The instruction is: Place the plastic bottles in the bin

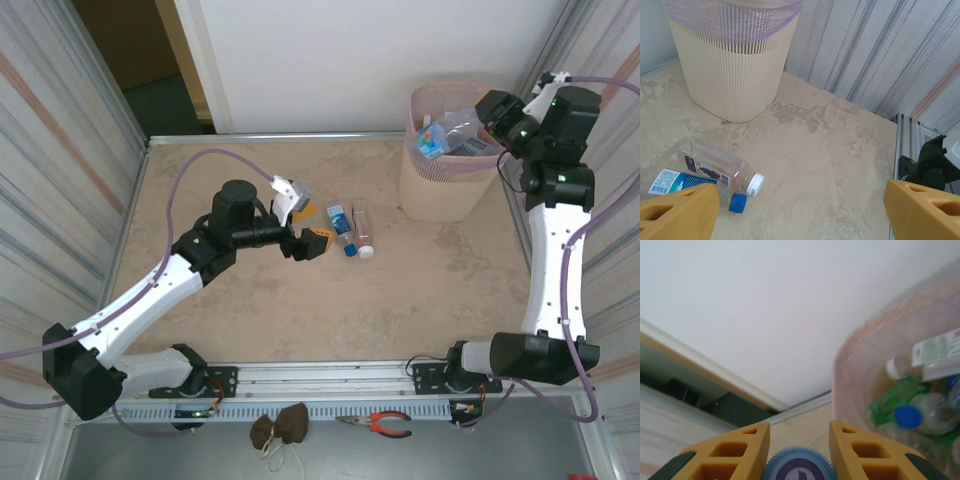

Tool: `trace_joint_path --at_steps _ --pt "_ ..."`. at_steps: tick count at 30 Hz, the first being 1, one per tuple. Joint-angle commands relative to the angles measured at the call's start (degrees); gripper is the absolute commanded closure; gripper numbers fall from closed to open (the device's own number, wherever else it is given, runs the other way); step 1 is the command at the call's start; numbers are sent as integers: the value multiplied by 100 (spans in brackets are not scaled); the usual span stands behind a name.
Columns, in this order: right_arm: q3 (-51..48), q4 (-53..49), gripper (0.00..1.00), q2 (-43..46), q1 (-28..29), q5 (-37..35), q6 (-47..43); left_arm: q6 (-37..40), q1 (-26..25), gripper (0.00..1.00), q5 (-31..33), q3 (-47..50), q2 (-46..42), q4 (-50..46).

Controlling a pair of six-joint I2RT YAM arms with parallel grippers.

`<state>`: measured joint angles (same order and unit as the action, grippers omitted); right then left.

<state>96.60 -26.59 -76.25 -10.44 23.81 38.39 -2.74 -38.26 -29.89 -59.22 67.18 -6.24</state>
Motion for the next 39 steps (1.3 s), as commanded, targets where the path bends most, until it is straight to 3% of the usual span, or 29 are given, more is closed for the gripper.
trace_joint_path --at_steps 1,7,13,19,28,34,39 --pt "173 370 80 -203 -248 -387 -198 109 15 14 101 69 -143 -87" --pt "256 882 80 -656 -500 -852 -403 97 36 14 114 110 -92 -64" --pt "441 919 79 -1258 -580 -567 -722 114 82 14 55 82 3 -81" --pt "351 1032 79 -1650 -579 -823 -1055 104 104 15 -17 38 149 -52" --pt "402 1264 78 -2464 -574 -506 -897 20 126 15 -22 170 138 20" --pt "443 1084 67 -2794 -579 -415 -848 -21 165 15 -43 252 91 49" --pt "484 883 49 -2692 -592 -780 -1006 -20 182 15 -39 252 39 14"
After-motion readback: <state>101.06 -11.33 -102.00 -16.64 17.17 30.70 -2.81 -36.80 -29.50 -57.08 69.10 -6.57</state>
